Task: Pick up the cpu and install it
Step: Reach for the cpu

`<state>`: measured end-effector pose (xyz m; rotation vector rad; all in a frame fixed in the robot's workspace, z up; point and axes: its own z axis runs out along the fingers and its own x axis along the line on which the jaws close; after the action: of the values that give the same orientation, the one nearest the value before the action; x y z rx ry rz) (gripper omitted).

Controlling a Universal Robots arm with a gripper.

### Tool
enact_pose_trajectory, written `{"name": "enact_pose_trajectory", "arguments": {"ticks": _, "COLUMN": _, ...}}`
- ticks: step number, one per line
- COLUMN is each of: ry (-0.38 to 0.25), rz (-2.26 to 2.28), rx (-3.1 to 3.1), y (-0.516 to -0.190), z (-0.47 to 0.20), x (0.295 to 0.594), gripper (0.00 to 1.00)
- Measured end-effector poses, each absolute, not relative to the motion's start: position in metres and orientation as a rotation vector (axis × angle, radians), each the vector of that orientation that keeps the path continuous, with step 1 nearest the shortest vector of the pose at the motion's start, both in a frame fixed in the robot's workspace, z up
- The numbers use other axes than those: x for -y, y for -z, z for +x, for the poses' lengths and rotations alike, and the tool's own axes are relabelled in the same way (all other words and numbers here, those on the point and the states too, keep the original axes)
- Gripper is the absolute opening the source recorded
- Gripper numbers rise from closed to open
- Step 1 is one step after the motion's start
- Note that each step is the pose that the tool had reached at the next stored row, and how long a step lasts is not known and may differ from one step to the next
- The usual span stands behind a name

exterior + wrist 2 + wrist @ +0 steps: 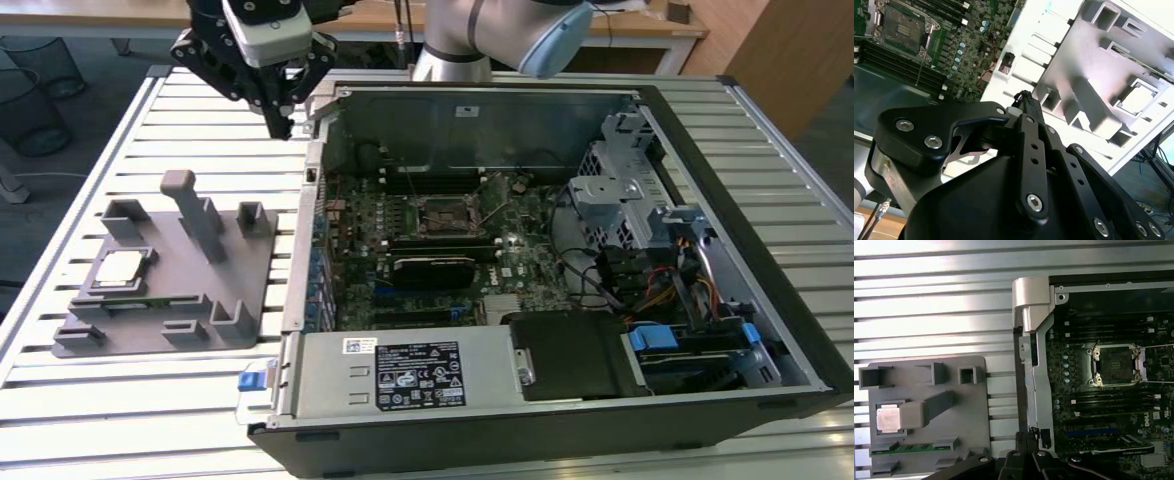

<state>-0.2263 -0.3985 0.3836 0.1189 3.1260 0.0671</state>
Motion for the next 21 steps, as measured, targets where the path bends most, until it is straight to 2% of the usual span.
{"name": "enact_pose_trajectory", "arguments": {"ticks": 21, "ry": -0.069, "rz": 0.119, "rx": -3.126, "y": -0.38, "z": -0.258, "x": 0.404, "gripper": 0.11}}
